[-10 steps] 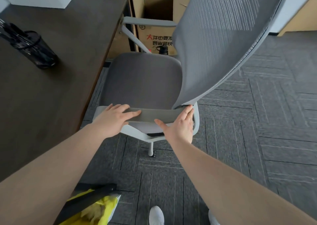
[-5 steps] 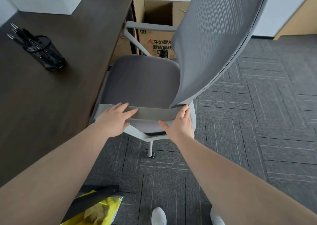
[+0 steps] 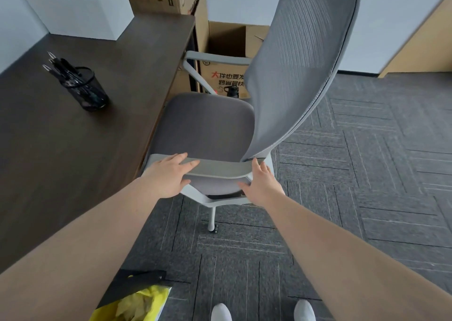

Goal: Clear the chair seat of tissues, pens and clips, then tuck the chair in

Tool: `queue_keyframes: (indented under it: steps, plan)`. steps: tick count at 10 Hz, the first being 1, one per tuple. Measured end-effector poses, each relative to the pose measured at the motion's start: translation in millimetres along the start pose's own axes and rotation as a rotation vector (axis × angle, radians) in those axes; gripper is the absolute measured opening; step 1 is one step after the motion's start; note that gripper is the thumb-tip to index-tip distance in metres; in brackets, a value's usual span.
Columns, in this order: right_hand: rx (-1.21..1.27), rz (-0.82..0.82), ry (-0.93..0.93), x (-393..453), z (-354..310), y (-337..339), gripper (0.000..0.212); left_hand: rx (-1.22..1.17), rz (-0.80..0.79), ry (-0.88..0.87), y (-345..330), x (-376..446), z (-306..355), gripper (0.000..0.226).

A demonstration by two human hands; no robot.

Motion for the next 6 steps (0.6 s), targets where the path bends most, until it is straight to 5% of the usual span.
queue_keyframes:
  steps: [4, 6]
  plan:
    - [-0.034, -0.047, 0.035, -13.4, 3.2, 25.3, 0.074, -0.008, -0.024, -0.007, 13.1, -11.5, 4.2, 0.059]
    - [0.012, -0.010, 0.099, -32.0, 3.3, 32.2, 0.053, -0.002, -0.032, -0.014, 17.2, -13.8, 8.4, 0.059]
Point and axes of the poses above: each hand's wrist, its own x-axis towards the middle knuckle, its own y-axis out of the back of the hand, z = x × y, the point moved 5 cm from there along x, towards the middle knuckle, and after that the axes turned 11 degrees about y, right-handed, at the moved point
